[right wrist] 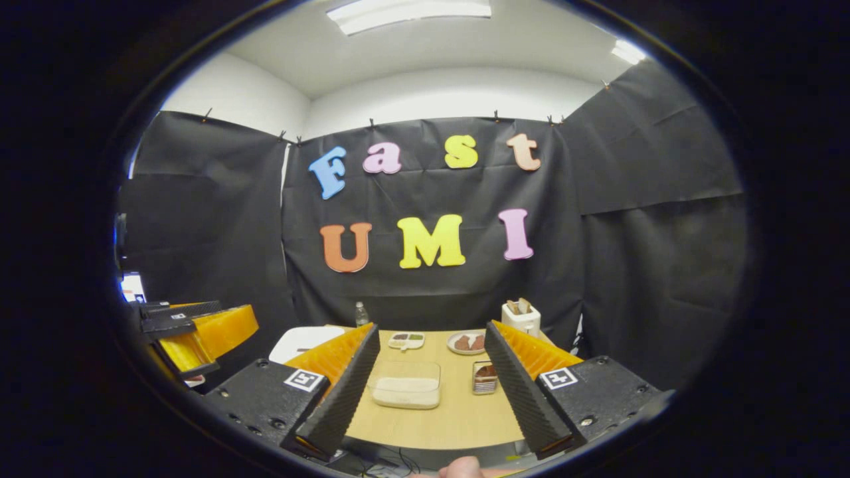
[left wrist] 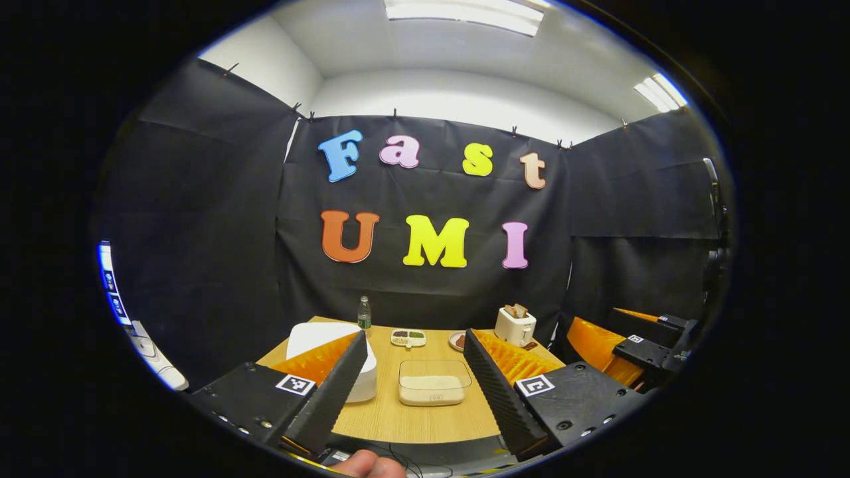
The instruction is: Close the left gripper, press the button to open the rice cooker; take a wooden spoon from the chopstick holder with the right hand, scoop a spoonful of rice and pour it into the rice cooker, then put the wooden spoon back into the chopstick holder.
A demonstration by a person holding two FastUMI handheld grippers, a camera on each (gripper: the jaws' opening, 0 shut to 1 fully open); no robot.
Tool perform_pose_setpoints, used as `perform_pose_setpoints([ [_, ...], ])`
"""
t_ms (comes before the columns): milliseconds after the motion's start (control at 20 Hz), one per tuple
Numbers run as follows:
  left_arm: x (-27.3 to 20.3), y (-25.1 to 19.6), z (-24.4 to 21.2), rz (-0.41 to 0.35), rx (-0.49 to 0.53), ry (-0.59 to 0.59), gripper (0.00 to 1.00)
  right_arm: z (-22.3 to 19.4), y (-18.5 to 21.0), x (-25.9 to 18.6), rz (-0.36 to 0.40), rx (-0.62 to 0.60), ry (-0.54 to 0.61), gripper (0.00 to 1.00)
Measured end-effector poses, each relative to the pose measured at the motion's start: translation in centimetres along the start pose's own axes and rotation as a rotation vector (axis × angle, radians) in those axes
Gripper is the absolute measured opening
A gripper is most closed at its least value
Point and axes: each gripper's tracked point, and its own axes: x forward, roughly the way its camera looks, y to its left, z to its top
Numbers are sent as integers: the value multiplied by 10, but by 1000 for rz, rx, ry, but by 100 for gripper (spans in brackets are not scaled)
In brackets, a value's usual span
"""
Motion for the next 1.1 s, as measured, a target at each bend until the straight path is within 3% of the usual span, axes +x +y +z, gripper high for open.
perform_pose_setpoints([
  [50, -2, -1, 1, 0, 2, -4, 94, 3, -2, -1, 0, -3, -5, 96],
  [100, -1, -3, 2, 0, 1, -6, 94, 4, -3, -1, 1, -8, -8, 100],
  [250, 0, -7, 0, -8, 0, 1, 94, 1, -8, -2, -5, -9, 0, 100],
  [300, 0, -8, 0, -10, 2, 2, 94, 0, -10, -2, -9, -8, 4, 96],
  [350, 0, -10, 1, -10, 5, -1, 94, -1, -10, -3, -9, -7, 5, 100],
  [500, 0, -12, 0, -15, 22, -15, 94, 0, -11, -3, -10, -5, -2, 100],
  [550, 0, -13, -1, -18, 24, -6, 94, -2, -12, -2, -10, -4, 5, 96],
  [600, 6, -17, -1, -20, 24, 0, 94, -2, -11, -2, -6, 1, 5, 100],
  [650, 7, -17, 2, -22, 23, -5, 94, -2, -11, -2, -7, 1, 4, 96],
  [700, 9, -17, 3, -21, 25, -9, 94, -2, -13, -2, -9, 3, 4, 100],
  [1100, 6, -16, 0, -25, 39, 1, 94, -4, -10, -5, -12, 23, -2, 100],
])
